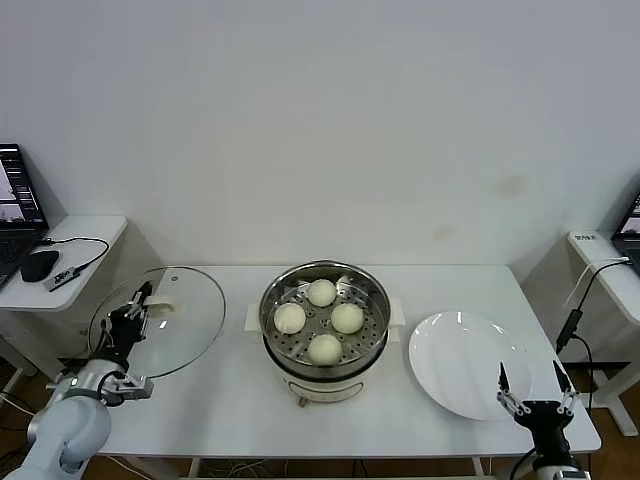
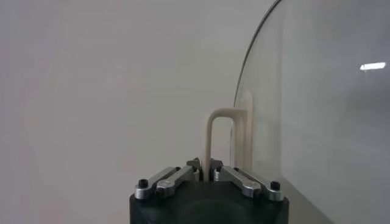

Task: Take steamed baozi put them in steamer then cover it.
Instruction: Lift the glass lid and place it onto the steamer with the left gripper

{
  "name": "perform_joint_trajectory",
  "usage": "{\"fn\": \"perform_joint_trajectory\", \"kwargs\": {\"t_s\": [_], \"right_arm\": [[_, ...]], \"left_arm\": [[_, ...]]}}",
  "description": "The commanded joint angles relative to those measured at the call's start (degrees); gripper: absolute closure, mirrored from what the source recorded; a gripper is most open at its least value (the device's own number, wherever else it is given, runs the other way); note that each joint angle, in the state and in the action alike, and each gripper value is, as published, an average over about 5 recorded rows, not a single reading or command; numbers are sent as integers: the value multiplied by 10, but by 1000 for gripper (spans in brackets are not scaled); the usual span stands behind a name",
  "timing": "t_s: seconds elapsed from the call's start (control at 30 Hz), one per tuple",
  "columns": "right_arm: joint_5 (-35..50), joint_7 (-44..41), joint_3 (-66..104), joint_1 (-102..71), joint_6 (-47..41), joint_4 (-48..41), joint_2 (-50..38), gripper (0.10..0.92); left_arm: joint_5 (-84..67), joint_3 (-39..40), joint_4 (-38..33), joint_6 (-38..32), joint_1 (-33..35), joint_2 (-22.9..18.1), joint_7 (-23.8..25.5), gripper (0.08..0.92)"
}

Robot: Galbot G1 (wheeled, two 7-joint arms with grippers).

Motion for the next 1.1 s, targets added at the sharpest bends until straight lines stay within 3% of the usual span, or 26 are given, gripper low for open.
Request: {"fn": "perform_joint_trajectory", "kwargs": {"t_s": [0.03,0.27,0.67,1.1], "right_arm": [[-26,0,-3,0,3,-4,8,203],[-77,9,-12,-3,9,-11,24,203],[-100,15,-33,29,9,-60,31,203],[-114,14,-42,32,6,-69,33,203]], "left_arm": [[-67,82,-156,138,-19,43,96,850],[10,195,-164,207,-91,-2,136,850],[187,327,-104,245,-210,-151,194,850],[242,382,-38,250,-229,-256,208,850]]}}
